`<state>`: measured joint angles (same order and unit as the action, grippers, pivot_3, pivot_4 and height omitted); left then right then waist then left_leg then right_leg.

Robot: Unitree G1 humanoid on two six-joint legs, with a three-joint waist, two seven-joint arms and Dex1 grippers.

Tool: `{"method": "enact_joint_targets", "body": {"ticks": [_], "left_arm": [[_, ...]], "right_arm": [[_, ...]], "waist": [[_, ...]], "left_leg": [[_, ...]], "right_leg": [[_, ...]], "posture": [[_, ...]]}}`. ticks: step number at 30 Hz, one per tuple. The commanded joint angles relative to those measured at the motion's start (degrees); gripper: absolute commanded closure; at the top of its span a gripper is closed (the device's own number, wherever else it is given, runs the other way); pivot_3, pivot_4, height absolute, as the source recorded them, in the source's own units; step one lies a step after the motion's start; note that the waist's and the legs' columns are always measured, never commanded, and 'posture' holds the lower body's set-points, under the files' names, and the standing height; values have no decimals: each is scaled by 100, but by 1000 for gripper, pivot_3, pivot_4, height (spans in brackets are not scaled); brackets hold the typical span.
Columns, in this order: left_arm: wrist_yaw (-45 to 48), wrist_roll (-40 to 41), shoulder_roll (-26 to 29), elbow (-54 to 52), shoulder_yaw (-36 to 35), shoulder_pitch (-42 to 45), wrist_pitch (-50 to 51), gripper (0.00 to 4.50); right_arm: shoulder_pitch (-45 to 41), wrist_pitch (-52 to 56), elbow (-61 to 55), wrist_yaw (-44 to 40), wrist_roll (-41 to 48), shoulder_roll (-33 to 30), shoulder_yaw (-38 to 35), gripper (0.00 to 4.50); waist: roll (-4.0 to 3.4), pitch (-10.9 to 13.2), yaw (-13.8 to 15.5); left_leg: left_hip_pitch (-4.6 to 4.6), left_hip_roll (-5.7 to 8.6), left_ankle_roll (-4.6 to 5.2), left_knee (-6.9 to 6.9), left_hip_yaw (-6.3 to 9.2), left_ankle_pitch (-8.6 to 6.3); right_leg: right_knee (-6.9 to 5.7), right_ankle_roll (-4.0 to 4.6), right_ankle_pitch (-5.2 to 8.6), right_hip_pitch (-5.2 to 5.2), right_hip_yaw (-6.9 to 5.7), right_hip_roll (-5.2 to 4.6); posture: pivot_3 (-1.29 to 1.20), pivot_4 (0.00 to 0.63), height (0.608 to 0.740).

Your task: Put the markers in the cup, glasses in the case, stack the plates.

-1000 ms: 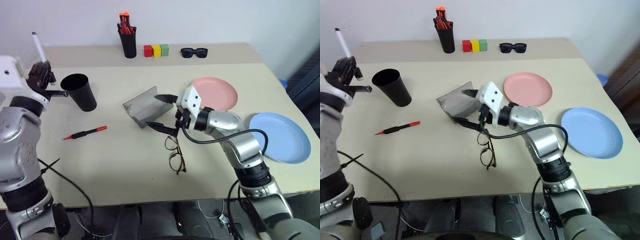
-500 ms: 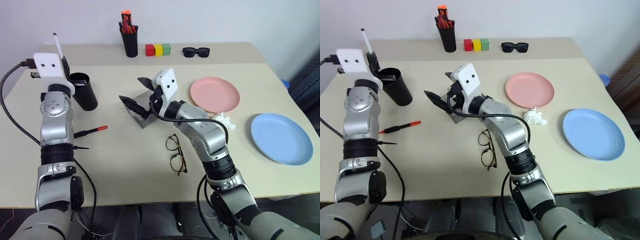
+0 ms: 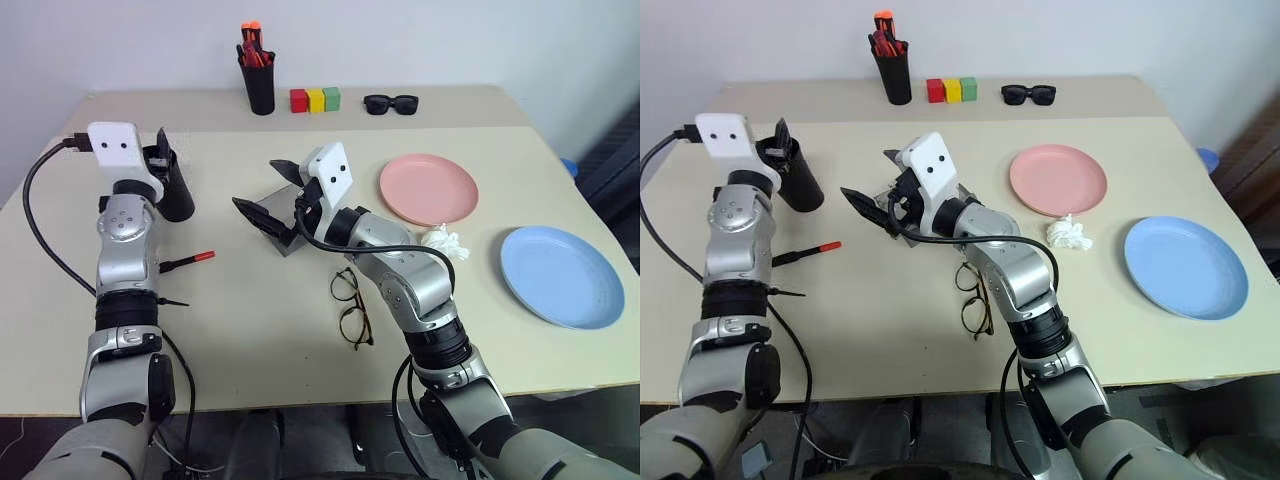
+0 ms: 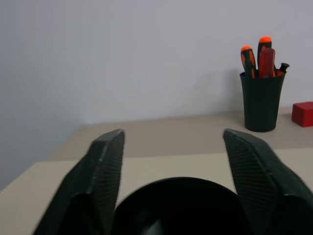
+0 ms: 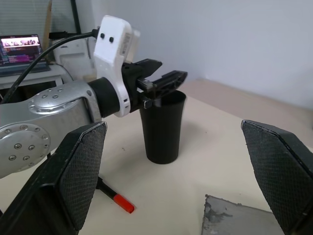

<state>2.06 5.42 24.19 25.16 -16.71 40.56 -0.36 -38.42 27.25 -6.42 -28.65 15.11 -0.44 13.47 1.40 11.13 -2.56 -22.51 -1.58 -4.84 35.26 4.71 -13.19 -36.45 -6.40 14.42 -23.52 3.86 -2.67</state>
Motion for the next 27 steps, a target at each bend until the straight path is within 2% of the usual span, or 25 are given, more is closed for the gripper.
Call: {"method": "enact_joint_targets", "body": {"ticks": [1, 3, 7, 9, 12, 14, 15, 16, 20, 27], "left_arm": [[45, 328, 79, -864, -254, -40, 103, 1424], [555, 692, 273, -1549, -267, -286, 437, 1424], [2283, 1854, 1306, -3235, -322, -1468, 1858, 1424], [2705, 2209, 1824, -3734, -434, -2020, 2588, 1424], [3061, 2062, 2591, -3980, -260, -2737, 3368, 1424], [3255, 1856, 2928, -3904, -8, -3011, 3590, 867], [3328, 1810, 3024, -3854, 79, -3044, 3662, 543], [3409, 1679, 3161, -3759, 283, -3018, 3723, 39], [3994, 1302, 3460, -3244, 1069, -2624, 3653, 39], [5080, 402, 3401, -1732, 2450, -1424, 3110, 39]], "right_arm": [[-15, -38, -258, -76, 78, -27, -17, 0], [-6, -57, -216, -131, 56, -166, -92, 0], [17, -104, -104, -217, 19, -472, -256, 0], [65, -113, -125, -278, 13, -606, -264, 0], [160, -86, -232, -437, 23, -797, -208, 0], [307, -153, -432, -847, 8, -1106, -12, 0], [378, -224, -522, -1037, -24, -1264, 83, 0], [470, -307, -635, -1284, -47, -1486, 180, 0], [733, -419, -970, -2041, 69, -2224, 265, 0], [917, -325, -1172, -2787, 213, -3050, 183, 0]], "waist": [[0, 0, -3], [0, 0, -3], [-3, 2, -106], [-6, 3, -136], [-7, 5, -146], [-10, 6, -139], [-11, 7, -125], [-11, 7, -110], [-11, 9, -70], [-11, 9, -73]], "left_leg": [[0, 0, 0, 0, 0, 0], [0, 0, 0, -1, 0, 0], [1, -2, 0, -10, -1, 0], [2, -3, 0, -13, -1, 0], [6, -5, 0, -11, -1, 0], [8, -9, 0, -9, -1, 0], [8, -9, 1, -8, -2, 0], [7, -8, 0, -7, -2, 0], [1, -8, 0, -9, -6, 0], [1, -11, 1, -9, -10, 0]], "right_leg": [[0, 0, 0, 0, 0, 0], [0, 0, 0, 0, 0, 0], [2, 1, 1, -2, 1, 0], [1, 3, 2, -3, 1, -1], [0, 6, 4, -2, 1, 2], [3, 28, 17, -1, 2, 7], [3, 34, 20, -1, 2, 7], [5, 39, 24, 2, 1, 6], [19, 40, 24, 2, 1, 4], [18, 38, 23, -1, 2, 9]], "posture": [[0, 150, 740], [0, 150, 740], [0, 150, 740], [0, 150, 740], [0, 150, 740], [0, 150, 740], [0, 150, 740], [0, 150, 740], [0, 150, 740], [0, 150, 740]]}}
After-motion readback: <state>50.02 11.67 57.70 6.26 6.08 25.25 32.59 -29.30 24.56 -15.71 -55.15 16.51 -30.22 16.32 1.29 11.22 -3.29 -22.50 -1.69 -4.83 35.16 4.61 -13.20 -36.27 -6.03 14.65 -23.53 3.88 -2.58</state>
